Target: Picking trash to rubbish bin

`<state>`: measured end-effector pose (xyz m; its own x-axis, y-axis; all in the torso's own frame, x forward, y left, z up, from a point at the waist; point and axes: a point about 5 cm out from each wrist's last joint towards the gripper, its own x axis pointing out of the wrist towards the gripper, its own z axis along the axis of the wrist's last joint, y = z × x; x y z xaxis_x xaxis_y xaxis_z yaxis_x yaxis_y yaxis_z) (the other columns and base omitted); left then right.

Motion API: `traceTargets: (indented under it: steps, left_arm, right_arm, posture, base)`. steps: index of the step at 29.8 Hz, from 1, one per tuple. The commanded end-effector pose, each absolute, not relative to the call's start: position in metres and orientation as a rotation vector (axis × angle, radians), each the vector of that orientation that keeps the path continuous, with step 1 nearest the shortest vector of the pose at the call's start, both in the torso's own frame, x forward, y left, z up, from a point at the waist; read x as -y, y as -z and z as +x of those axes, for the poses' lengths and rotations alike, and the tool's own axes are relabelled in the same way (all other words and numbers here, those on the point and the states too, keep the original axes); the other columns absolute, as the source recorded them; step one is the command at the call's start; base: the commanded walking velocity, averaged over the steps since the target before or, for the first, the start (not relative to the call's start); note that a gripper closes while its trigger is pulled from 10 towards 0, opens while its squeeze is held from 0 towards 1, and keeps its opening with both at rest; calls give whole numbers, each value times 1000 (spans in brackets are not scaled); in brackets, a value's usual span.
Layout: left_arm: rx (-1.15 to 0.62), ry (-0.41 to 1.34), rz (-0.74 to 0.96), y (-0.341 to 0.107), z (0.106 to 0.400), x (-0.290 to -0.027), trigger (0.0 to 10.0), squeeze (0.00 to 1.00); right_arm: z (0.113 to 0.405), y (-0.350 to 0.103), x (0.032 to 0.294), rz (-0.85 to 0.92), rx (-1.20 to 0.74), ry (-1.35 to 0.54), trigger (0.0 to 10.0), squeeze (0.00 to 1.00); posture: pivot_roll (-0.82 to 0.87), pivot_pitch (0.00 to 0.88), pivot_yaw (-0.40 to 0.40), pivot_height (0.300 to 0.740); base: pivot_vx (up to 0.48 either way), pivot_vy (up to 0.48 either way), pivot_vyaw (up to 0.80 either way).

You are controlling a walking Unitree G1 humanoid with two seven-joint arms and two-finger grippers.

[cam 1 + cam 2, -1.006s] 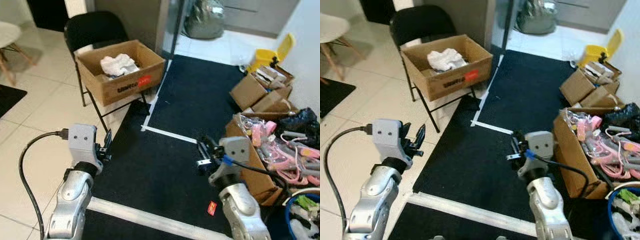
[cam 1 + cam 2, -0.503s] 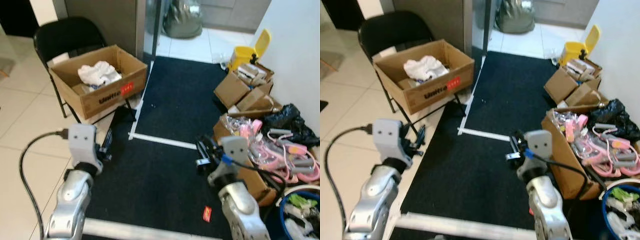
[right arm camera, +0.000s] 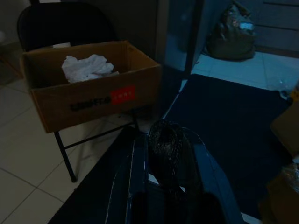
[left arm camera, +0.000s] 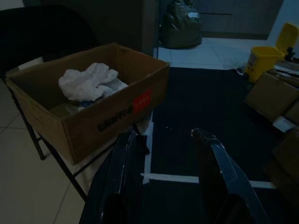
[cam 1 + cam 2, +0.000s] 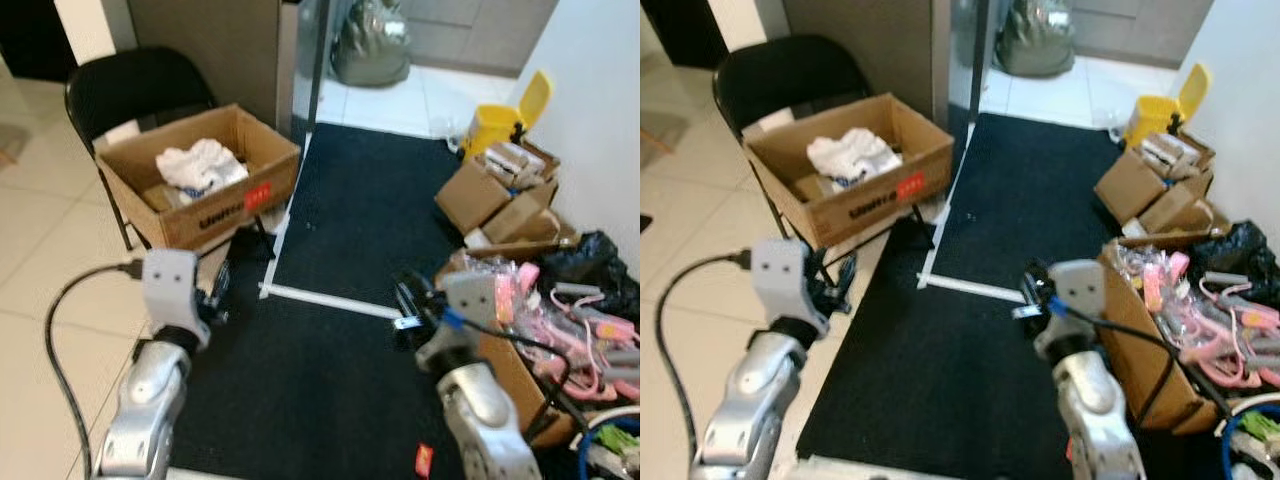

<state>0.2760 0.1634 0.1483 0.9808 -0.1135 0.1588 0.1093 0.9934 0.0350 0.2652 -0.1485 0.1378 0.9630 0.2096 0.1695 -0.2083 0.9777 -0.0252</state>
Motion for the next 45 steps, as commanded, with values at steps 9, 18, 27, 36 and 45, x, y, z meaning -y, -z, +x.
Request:
traceTargets:
  steps: [9,18,27,36,45]
  left_arm:
    - [151,128,35,-144,274,-161,10000,0]
    - [157,128,37,-145,274,-161,10000,0]
    - [152,127,36,-144,272,-160,10000,0]
    - [152,128,35,-144,272,-160,10000,0]
    - [153,130,37,-145,272,-160,10000,0]
  right_arm:
    - [265,-133,154,-23,155,-192,10000,0]
    - [265,-133,153,-27,155,-198,10000,0]
    - [264,-132,154,-33,148,-200,10000,0]
    - [265,-132,154,-34,147,-201,10000,0]
    - [265,-132,153,-34,149,-201,10000,0]
  posture:
    - [-17,112,-34,740]
    - [-16,109,-37,740]
    - [-15,119,-40,740]
    - [-16,122,-39,740]
    - [-16,125,-39,740]
  base:
    - [311,0,0]
    - [310,0,0]
    - [311,0,0]
    - [312,0,0]
    - [312,0,0]
